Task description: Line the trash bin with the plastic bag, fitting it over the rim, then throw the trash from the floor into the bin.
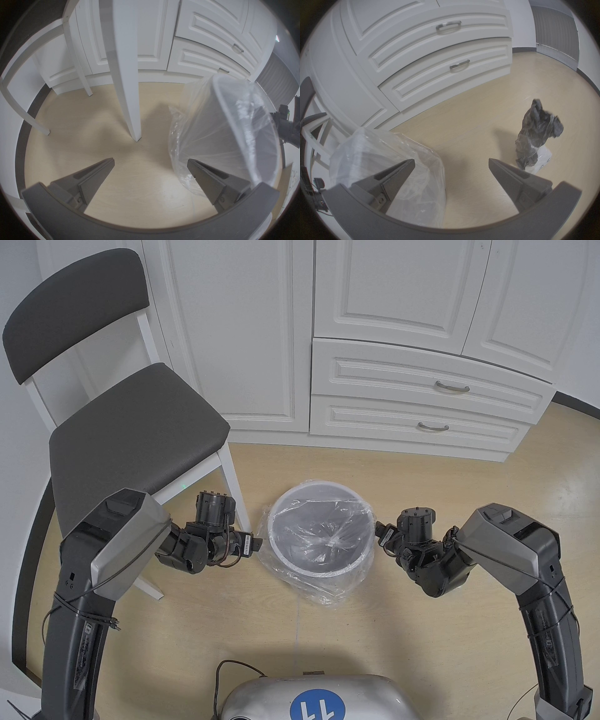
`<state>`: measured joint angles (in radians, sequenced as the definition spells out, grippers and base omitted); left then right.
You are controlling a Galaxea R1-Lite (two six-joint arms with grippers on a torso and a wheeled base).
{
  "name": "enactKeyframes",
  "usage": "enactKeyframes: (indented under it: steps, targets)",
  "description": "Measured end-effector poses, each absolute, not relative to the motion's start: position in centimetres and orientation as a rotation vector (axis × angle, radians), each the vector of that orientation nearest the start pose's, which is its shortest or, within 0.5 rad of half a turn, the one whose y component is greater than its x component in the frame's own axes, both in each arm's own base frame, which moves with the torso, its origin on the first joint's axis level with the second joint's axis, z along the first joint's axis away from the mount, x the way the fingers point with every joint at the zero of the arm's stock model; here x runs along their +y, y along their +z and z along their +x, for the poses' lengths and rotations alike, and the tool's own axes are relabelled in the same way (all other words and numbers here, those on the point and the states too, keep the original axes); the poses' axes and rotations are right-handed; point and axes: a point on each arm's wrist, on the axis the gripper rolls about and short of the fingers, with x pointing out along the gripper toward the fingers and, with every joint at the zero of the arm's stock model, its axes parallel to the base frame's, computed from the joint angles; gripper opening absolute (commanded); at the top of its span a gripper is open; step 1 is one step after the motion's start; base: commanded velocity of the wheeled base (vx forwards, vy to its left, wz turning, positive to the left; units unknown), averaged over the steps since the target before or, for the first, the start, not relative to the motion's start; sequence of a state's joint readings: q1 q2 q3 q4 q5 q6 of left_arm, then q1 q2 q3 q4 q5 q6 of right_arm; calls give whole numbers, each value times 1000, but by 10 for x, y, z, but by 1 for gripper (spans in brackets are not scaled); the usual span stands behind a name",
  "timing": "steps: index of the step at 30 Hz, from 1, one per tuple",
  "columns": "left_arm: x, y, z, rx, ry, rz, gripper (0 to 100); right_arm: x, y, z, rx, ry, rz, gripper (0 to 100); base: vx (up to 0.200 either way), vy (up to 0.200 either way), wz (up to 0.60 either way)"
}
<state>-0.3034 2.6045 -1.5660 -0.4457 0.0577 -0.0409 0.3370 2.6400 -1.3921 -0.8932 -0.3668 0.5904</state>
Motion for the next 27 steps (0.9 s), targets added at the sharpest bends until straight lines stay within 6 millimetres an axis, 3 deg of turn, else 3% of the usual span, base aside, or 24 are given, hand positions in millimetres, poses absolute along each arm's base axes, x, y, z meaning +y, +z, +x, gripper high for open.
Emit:
enactKeyframes:
  steps: [8,27]
  targets:
    - [-130,8,462,587,-267,131,100,151,-5,441,323,-98,340,100,0,0,0]
    - [-125,34,432,580,-354,183,100,134,14,404,388,-73,105,100,0,0,0]
